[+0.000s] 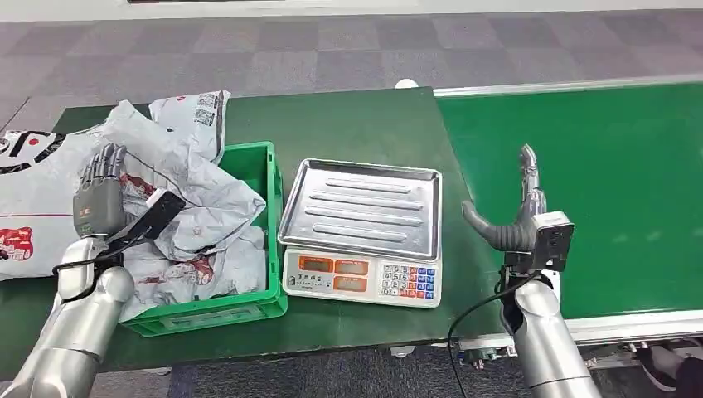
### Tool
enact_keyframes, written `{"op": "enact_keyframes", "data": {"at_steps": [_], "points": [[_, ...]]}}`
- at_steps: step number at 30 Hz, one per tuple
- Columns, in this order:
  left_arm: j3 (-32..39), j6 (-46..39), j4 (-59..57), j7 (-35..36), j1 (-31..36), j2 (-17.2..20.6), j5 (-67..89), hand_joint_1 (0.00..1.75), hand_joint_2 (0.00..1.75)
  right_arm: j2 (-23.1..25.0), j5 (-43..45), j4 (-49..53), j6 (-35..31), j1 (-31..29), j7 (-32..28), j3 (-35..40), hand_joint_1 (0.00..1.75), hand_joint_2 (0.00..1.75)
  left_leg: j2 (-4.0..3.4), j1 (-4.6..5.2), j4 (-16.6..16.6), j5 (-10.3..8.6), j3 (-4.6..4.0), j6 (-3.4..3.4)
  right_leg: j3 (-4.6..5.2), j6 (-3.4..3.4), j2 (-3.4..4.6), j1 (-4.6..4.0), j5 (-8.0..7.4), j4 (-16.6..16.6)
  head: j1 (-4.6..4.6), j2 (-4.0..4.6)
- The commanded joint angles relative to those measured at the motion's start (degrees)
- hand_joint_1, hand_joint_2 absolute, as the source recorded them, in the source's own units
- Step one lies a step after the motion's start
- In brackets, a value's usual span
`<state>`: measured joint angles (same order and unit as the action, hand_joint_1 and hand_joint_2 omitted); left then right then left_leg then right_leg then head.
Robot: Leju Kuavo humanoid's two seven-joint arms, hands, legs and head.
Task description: Moved the parcel from conveyor to table for the left to box.
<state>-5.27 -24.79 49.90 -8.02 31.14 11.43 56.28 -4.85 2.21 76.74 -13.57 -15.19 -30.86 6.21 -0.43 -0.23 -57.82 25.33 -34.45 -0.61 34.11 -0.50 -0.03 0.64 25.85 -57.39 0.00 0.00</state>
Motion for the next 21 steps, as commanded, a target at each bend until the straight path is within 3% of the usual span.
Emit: {"op": "enact_keyframes", "data": {"at_steps": [1, 10, 11, 12, 13, 14, 15, 16, 18, 21], "points": [[0.1, 0.6, -1.7, 0.2, 1.7, -1.1, -0.2, 0.00, 1.75, -1.4, 0.2, -3.9, -0.1, -2.2, 0.2, 2.8, 0.00, 1.75, 0.05, -0.03, 0.0, 0.00, 0.07, 0.00, -0.09, 0.02, -0.03, -0.03, 0.00, 0.1, 0.00, 0.02], [0.1, 0.6, -1.7, 0.2, 1.7, -1.1, -0.2, 0.00, 1.75, -1.4, 0.2, -3.9, -0.1, -2.2, 0.2, 2.8, 0.00, 1.75, 0.06, -0.04, 0.1, -0.02, 0.11, 0.02, -0.14, 0.01, -0.03, -0.04, -0.02, 0.1, 0.00, 0.02], [12.6, 29.4, -11.4, -23.6, 9.4, -28.1, -29.0, 0.00, 1.75, 7.9, -3.3, -18.6, 11.5, -14.6, 5.7, 9.9, 0.00, 1.75, 0.04, -0.04, 0.0, -0.01, 0.07, 0.01, -0.11, 0.01, -0.02, -0.05, -0.02, 0.1, 0.00, 0.02], [0.4, 35.2, -21.4, -27.8, 14.2, -31.4, -50.6, 0.00, 1.75, 12.2, -4.0, -27.2, 7.9, -20.1, 3.8, 12.0, 0.00, 1.75, 0.12, -0.07, 0.0, -0.06, 0.00, 0.04, -0.09, -0.01, -0.09, -0.07, -0.07, 0.1, 0.00, 0.02], [-16.7, 27.2, -22.0, -27.8, 15.4, -31.4, -67.3, 0.00, 1.75, 14.1, -3.2, -32.3, 5.8, -23.3, 2.2, 13.5, 0.00, 1.75, 0.63, 0.03, -0.1, -0.25, -0.14, 0.09, -0.11, -0.07, -0.60, 0.02, -0.08, 0.0, 0.00, 0.02], [-25.2, 23.5, -22.6, -28.3, 16.6, -31.4, -75.4, 0.00, 1.75, 14.4, -2.1, -34.3, 5.1, -24.5, 1.3, 14.5, 0.00, 1.75, 0.62, 0.02, 0.0, -0.27, -0.09, 0.11, -0.17, -0.08, -0.58, 0.02, -0.12, 0.1, -0.06, 0.02], [-26.4, 23.3, -24.4, -29.1, 17.5, -31.4, -77.1, 0.00, 1.75, 14.0, -1.5, -34.2, 5.0, -24.3, 1.1, 15.0, 0.00, 1.75, 0.44, 0.06, -0.2, -0.20, -0.20, 0.12, 0.09, -0.08, -0.42, 0.06, -0.13, 0.0, -0.18, 0.00], [-26.2, 23.7, -25.1, -29.7, 17.7, -30.9, -77.4, 0.00, 1.75, 13.3, -1.2, -33.6, 5.1, -23.9, 1.1, 15.3, 0.00, 1.75, 1.09, 0.15, -0.1, -0.58, -0.41, 0.33, 0.01, -0.21, -1.11, 0.16, -0.24, 0.1, -0.02, 0.02], [-25.7, 25.5, -24.5, -30.2, 17.3, -28.8, -77.7, 0.00, 1.75, 11.8, -0.5, -31.2, 5.6, -22.5, 1.3, 15.6, 0.00, 1.75, 1.24, 0.03, -0.1, -0.66, -0.72, 0.43, 0.12, -0.24, -1.36, 0.04, -0.27, 0.2, 0.02, 0.00], [-24.8, 26.1, -23.6, -30.9, 15.7, -27.8, -77.4, 0.00, 1.75, 11.0, 0.0, -29.4, 6.2, -21.1, 1.6, 15.9, 0.00, 1.75, 0.45, 0.18, 0.1, -0.53, -0.29, 0.34, 0.02, -0.22, -0.48, 0.19, -0.52, 0.3, -0.02, 0.02]]}}
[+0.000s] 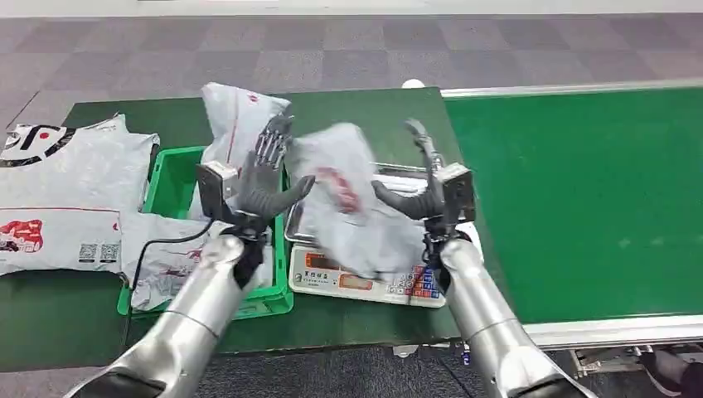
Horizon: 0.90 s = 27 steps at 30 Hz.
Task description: Moved the parcel from conveyor to table for the left to box.
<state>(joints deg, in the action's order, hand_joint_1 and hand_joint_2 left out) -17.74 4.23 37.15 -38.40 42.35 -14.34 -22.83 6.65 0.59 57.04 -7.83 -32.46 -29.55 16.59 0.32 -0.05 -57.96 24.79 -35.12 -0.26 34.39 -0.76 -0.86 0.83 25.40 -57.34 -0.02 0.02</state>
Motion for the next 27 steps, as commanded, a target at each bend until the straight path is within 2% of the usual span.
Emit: {"op": "enact_keyframes", "data": {"at_steps": [1, 2, 3, 5, 8, 12, 13, 18, 19, 20, 22, 27], "points": [[-11.9, -3.4, -10.6, -1.6, 3.9, -2.0, 1.9, 0.00, 1.75, -0.4, 1.6, -9.7, 0.7, -3.6, 0.2, 5.6, 0.00, 1.75, -0.25, -0.01, 0.3, 0.03, 0.42, -0.02, -0.33, 0.08, 0.29, -0.03, -0.07, 0.3, -0.02, -0.02], [-10.3, -4.1, -9.3, -1.6, 2.1, -2.0, 2.3, 0.00, 1.75, -0.1, 1.1, -10.6, 0.0, -3.3, 0.1, 5.8, 0.00, 1.75, -0.17, 0.03, 0.1, 0.03, 0.22, -0.01, -0.09, 0.05, 0.18, 0.00, -0.01, 0.1, -0.02, -0.02], [-9.4, -5.1, -8.9, -1.6, 1.5, -2.0, 3.5, 0.00, 1.75, 0.0, 0.6, -11.2, -0.4, -3.4, -0.1, 6.0, 0.00, 0.00, -0.13, -0.01, 0.1, 0.01, 0.22, -0.04, -0.13, 0.07, 0.16, -0.03, -0.01, 0.1, 0.00, 0.00], [-7.6, -4.8, -6.3, -1.6, -0.6, -2.2, 6.0, 0.00, 1.75, 0.4, 0.2, -13.3, -1.0, -3.5, -0.8, 5.8, 0.00, 0.00, -0.30, -0.01, 0.2, 0.07, 0.41, -0.05, -0.24, 0.10, 0.34, -0.04, 0.00, 0.3, -0.02, 0.00], [-7.3, -4.6, -8.2, -1.6, -0.3, -3.5, 9.0, 0.00, 1.75, 1.2, 0.1, -16.2, -1.9, -5.3, -1.4, 5.0, 0.00, 0.00, -0.19, -0.01, 0.1, 0.06, 0.15, -0.01, -0.03, 0.06, 0.23, -0.03, 0.04, 0.1, -0.02, 0.00], [-6.4, -3.8, -8.4, -1.6, -0.6, -3.9, 10.0, 0.00, 1.75, 1.3, -0.5, -14.8, -2.8, -3.3, -1.6, 4.0, 0.00, 0.00, -0.24, 0.00, 0.1, 0.05, 0.12, -0.01, 0.04, 0.08, 0.26, -0.02, 0.05, 0.0, -0.02, -0.02], [-5.8, -3.7, -8.4, -1.6, -1.0, -3.8, 11.0, 0.00, 1.75, 1.4, -1.4, -13.1, -3.1, -1.6, -1.3, 3.3, 0.00, 1.75, -0.23, -0.04, 0.1, 0.05, 0.19, -0.02, -0.07, 0.10, 0.25, -0.06, 0.03, 0.1, -0.02, 0.00], [-5.9, -5.9, -12.4, -1.6, -0.2, -3.5, 16.1, 0.00, 1.75, 1.7, -5.3, -8.4, -4.1, 2.4, -1.1, 0.3, 0.00, 1.75, -0.20, -0.05, 0.3, 0.04, 0.37, -0.04, -0.24, 0.12, 0.23, -0.07, 0.04, 0.3, 0.00, -0.02], [-5.9, -4.8, -13.8, -1.6, 0.3, -3.3, 16.0, 0.00, 1.75, 1.5, -5.3, -7.7, -4.0, 2.7, -1.2, -0.3, 0.00, 1.75, -0.15, -0.05, 0.2, 0.05, 0.19, -0.03, -0.09, 0.10, 0.17, -0.07, 0.06, 0.2, 0.00, 0.00], [-9.8, -10.4, -15.3, -1.6, 1.5, -2.3, 22.1, 0.00, 1.75, 1.1, -6.7, -5.6, -5.9, 3.3, -2.3, -1.2, 0.00, 1.75, -0.16, -0.04, 0.2, 0.06, 0.27, -0.03, -0.16, 0.11, 0.18, -0.06, 0.07, 0.2, 0.00, -0.02], [-11.3, -11.6, -14.7, -1.6, 2.2, -1.1, 25.4, 0.00, 1.75, -0.1, -6.8, -3.3, -5.2, 3.4, -1.6, -2.9, 0.00, 1.75, -0.16, -0.03, 0.2, 0.06, 0.19, -0.03, -0.06, 0.11, 0.18, -0.04, 0.09, 0.1, 0.00, -0.02], [-11.1, -11.3, -14.5, -1.4, 2.6, -1.2, 25.4, 0.00, 1.75, -0.6, -6.6, -3.1, -4.6, 3.1, -1.3, -3.2, 0.00, 1.75, -0.15, -0.04, 0.1, 0.04, 0.10, -0.02, 0.04, 0.10, 0.16, -0.06, 0.06, 0.1, 0.00, 0.00]]}}
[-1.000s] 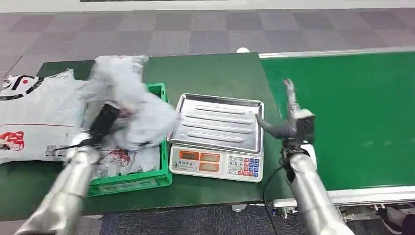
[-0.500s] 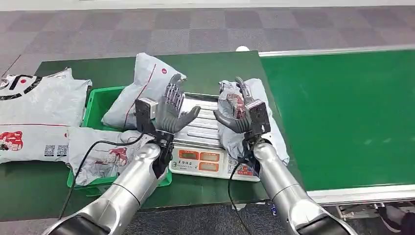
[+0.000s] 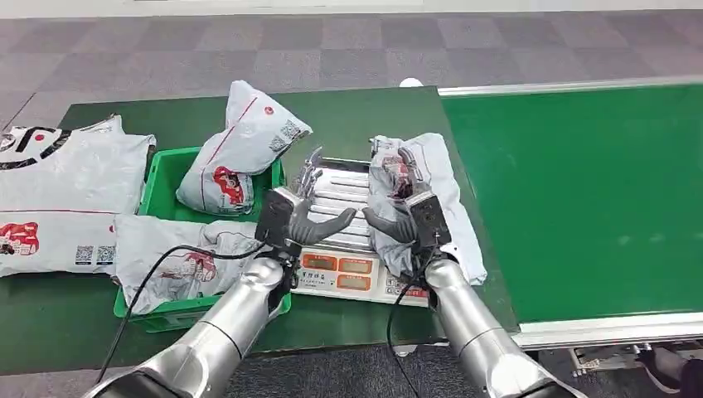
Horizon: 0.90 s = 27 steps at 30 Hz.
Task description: Moved the parcel from conveyor to table for the left to box.
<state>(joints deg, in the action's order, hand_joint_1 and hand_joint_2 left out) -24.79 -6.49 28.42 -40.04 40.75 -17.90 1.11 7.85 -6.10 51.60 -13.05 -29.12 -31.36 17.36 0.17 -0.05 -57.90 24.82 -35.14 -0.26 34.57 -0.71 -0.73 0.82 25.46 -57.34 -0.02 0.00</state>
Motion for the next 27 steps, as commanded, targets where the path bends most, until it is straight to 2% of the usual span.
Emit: {"op": "enact_keyframes", "data": {"at_steps": [1, 2, 4, 7, 11, 13, 16, 18, 20, 23, 24, 27], "points": [[-4.1, -0.6, -5.8, 0.2, 4.2, 2.4, 1.4, 0.00, 1.75, -1.8, 0.1, 2.3, 0.7, -0.2, 0.5, -4.0, 0.00, 1.75, 0.02, -0.02, 0.0, 0.00, 0.09, -0.01, -0.11, 0.03, 0.01, -0.02, -0.01, 0.1, 0.00, 0.00], [-4.2, -0.6, -5.8, 0.2, 4.0, 2.2, 1.5, 0.00, 1.75, -1.6, 0.1, 2.3, 0.6, -0.2, 0.4, -4.0, 0.00, 1.75, 0.00, -0.01, 0.0, 0.00, 0.07, -0.01, -0.07, 0.02, 0.02, -0.01, -0.01, 0.0, 0.00, 0.00], [-7.5, -6.4, -5.5, 0.6, 5.3, 2.6, 8.1, 0.00, 1.75, -2.2, 2.6, 1.1, 2.6, -1.5, -0.3, -5.6, 0.00, 1.75, -0.03, -0.06, 0.1, 0.01, 0.20, -0.02, -0.23, 0.05, 0.06, -0.06, -0.02, 0.1, 0.00, 0.02], [-6.5, -10.4, -3.9, 2.9, 7.8, 3.8, 10.8, 0.00, 1.75, -4.0, 2.4, -4.5, 4.7, -7.4, 0.3, -5.2, 0.00, 1.75, 0.02, -0.02, 0.0, -0.01, 0.01, -0.01, -0.04, 0.03, 0.00, -0.02, -0.01, 0.0, 0.00, 0.00], [-1.8, -7.7, -1.1, 2.6, 10.8, 5.2, 9.1, 0.00, 1.75, -4.7, 2.2, -8.7, 6.3, -15.7, 0.8, -4.3, 0.00, 1.75, -0.22, 0.01, -0.2, -0.01, -0.19, -0.01, 0.22, 0.00, 0.23, 0.01, -0.10, -0.2, 0.00, 0.02], [-0.3, -6.2, 0.3, 3.3, 10.9, 5.1, 9.2, 0.00, 1.75, -4.9, 2.4, -9.3, 6.4, -17.6, 1.4, -4.1, 0.00, 1.75, -0.23, 0.01, -0.1, -0.03, -0.13, -0.03, 0.18, 0.02, 0.23, 0.01, -0.15, -0.1, 0.00, 0.02], [1.1, -2.9, 0.9, 3.5, 10.9, 4.4, 7.9, 0.00, 1.75, -5.0, 3.0, -8.9, 5.8, -18.2, 1.1, -4.3, 0.00, 1.75, -0.17, -0.03, -0.1, -0.08, -0.01, -0.06, 0.04, 0.04, 0.22, -0.03, -0.15, -0.1, 0.00, 0.00], [1.5, 6.1, 1.1, 5.9, 12.2, 3.4, 5.7, 0.00, 1.75, -6.1, 4.1, -8.2, 4.8, -19.7, 1.7, -4.9, 0.00, 1.75, -0.06, -0.03, -0.1, -0.11, -0.06, -0.03, 0.05, -0.01, 0.09, -0.03, -0.14, -0.1, 0.00, 0.00], [0.0, 9.5, 1.9, 8.0, 12.8, 2.6, 6.5, 0.00, 1.75, -8.1, 4.2, -7.7, 2.0, -19.9, 3.9, -5.4, 0.00, 1.75, -0.08, -0.02, -0.1, -0.09, -0.05, -0.06, 0.05, 0.00, 0.12, -0.02, -0.11, -0.1, 0.00, 0.00], [-3.8, 11.1, 2.7, 10.3, 12.8, 1.3, 9.8, 0.00, 1.75, -12.3, 4.4, -5.5, -2.9, -15.8, 3.9, -6.6, 0.00, 1.75, 0.20, -0.05, -0.1, -0.14, -0.05, -0.03, -0.06, -0.02, -0.17, -0.05, -0.09, 0.0, -0.02, 0.02], [-4.1, 10.7, 3.0, 10.6, 12.6, 1.0, 9.9, 0.00, 1.75, -13.0, 5.0, -4.8, -2.6, -14.8, 3.6, -6.6, 0.00, 1.75, 0.36, -0.08, -0.1, -0.16, 0.02, -0.02, -0.19, -0.03, -0.31, -0.08, -0.08, 0.1, -0.02, 0.02], [-5.1, 11.1, 2.8, 10.7, 12.7, 1.3, 10.7, 0.00, 1.75, -13.0, 4.7, -4.6, -4.5, -14.3, 3.8, -6.7, 0.00, 1.75, 0.34, -0.01, 0.0, -0.13, 0.05, -0.01, -0.21, -0.04, -0.27, -0.01, -0.09, 0.1, 0.00, 0.00]]}}
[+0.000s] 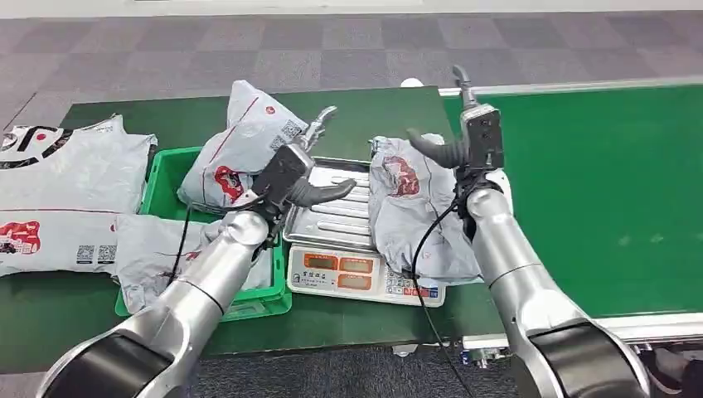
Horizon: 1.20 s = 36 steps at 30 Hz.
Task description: Moved the parcel from conveyor to table for the left to box.
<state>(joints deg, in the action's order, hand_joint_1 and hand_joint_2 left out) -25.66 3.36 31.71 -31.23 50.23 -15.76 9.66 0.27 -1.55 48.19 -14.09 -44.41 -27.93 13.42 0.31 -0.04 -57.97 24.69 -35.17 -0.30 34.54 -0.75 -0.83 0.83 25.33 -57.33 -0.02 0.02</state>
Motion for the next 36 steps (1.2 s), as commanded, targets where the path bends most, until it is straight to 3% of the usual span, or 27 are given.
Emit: {"op": "enact_keyframes", "data": {"at_steps": [1, 4, 7, 12, 27, 33, 36], "points": [[-6.9, 2.8, -1.2, 3.1, 3.8, -0.9, 4.4, 0.00, 1.75, -6.2, -1.2, -0.2, -6.7, 2.6, 1.6, -2.8, 0.00, 1.75, 0.14, -0.03, 0.0, 0.03, 0.13, 0.03, -0.25, 0.00, -0.11, -0.04, 0.03, 0.1, 0.00, 0.00], [-13.8, 8.3, -4.0, 6.9, 5.1, -1.4, 10.1, 0.00, 1.75, -9.2, -6.8, 0.8, -11.5, 6.9, 5.8, -2.9, 0.00, 1.75, 0.15, -0.03, 0.0, 0.05, 0.08, 0.05, -0.19, 0.02, -0.14, -0.04, 0.02, 0.1, -0.02, 0.00], [-17.4, 9.9, -6.5, 7.0, 4.0, -1.7, 12.9, 0.00, 1.75, -8.7, -11.6, -1.9, -11.2, 6.9, 7.9, -5.1, 0.00, 1.75, 0.21, -0.05, 0.1, 0.03, 0.19, 0.05, -0.29, 0.03, -0.18, -0.06, 0.03, 0.2, 0.00, -0.02], [-17.4, 9.9, -6.7, 6.6, 4.2, -1.6, 12.8, 0.00, 1.75, -8.2, -12.3, -2.1, -11.2, 6.4, 8.0, -5.4, 0.00, 1.75, -0.27, 0.01, 0.1, 0.14, 0.19, 0.04, -0.13, 0.01, 0.27, 0.00, -0.02, 0.1, 0.00, 0.00], [-17.4, 10.1, -6.7, 6.6, 4.4, -1.5, 12.8, 0.00, 1.75, -8.1, -12.4, -2.1, -11.2, 6.3, 8.0, -5.4, 0.00, 1.75, -0.33, 0.03, 0.0, 0.10, 0.05, 0.05, 0.05, -0.01, 0.32, 0.03, -0.02, 0.0, 0.00, -0.02], [-28.3, -0.5, -1.9, 7.0, -1.0, -1.7, 26.6, 0.00, 1.75, -8.9, -13.6, -1.1, -8.3, 11.2, 10.5, -10.1, 0.00, 1.75, -0.13, 0.01, 0.1, 0.08, 0.22, 0.05, -0.19, -0.01, 0.13, 0.00, 0.01, 0.2, -0.02, 0.00], [-33.6, 0.2, -0.9, 9.5, -2.0, -1.3, 32.2, 0.00, 1.75, -7.7, -15.1, 2.9, -5.2, 14.5, 9.2, -13.2, 0.00, 1.75, -0.07, 0.01, 0.2, 0.09, 0.31, 0.05, -0.31, -0.01, 0.06, 0.00, 0.02, 0.3, 0.00, -0.02]]}}
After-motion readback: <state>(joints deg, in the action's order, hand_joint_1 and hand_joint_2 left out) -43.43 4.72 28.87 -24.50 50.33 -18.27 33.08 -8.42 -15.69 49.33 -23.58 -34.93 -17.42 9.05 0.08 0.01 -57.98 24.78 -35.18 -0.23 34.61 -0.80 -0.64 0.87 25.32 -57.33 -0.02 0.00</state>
